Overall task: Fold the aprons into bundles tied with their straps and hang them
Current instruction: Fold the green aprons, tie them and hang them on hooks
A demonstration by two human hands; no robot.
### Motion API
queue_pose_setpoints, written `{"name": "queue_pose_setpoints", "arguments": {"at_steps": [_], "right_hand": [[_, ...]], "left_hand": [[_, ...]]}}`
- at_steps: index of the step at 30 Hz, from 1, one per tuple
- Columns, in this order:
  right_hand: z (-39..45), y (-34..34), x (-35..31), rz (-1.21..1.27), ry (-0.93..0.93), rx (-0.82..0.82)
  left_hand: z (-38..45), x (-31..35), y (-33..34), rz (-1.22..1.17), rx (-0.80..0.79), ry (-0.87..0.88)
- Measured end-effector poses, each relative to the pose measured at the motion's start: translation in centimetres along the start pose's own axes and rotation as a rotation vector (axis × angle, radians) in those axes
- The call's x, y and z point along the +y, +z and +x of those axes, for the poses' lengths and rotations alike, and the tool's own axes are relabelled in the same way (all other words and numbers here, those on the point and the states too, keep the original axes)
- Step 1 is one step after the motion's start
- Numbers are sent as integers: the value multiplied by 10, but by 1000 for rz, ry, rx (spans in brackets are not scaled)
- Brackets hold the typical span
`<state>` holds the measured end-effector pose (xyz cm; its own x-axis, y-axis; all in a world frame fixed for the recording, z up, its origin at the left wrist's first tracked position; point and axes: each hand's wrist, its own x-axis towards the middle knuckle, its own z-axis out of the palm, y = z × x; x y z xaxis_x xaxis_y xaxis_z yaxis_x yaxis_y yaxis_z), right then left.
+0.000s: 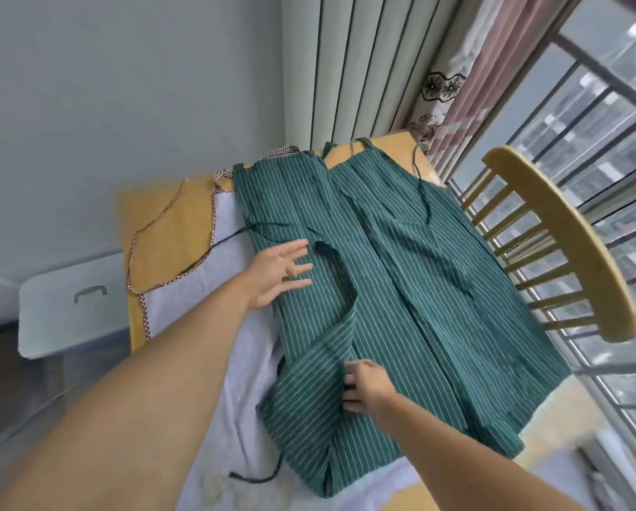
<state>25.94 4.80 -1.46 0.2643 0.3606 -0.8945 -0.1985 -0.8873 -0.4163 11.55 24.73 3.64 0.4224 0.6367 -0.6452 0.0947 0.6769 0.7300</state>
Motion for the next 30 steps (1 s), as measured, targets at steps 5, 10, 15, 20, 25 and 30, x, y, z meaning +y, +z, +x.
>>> {"name": "queue_pose_setpoints", "arguments": {"at_steps": [5,10,15,20,25,30], "right_hand": [[1,-27,14,-114,-167,72],[-9,0,10,-281,-214,83],[-17,17,-9,-439,-240,13],[-21,8,-19,-597,-202,-52],[-16,-16,1,-764,-186,62],[-14,-44,15,-541,-405,123]], "left_hand": [[-14,-89,-12,464,350,-88],[-56,-138,-3,757,73,-279],[-99,-152,17,589,-333,-605],[-114,-156,64,661,-494,-383],[-111,-169,68,666,-439,-241],[-99,-164,45,436,188,-66]]}}
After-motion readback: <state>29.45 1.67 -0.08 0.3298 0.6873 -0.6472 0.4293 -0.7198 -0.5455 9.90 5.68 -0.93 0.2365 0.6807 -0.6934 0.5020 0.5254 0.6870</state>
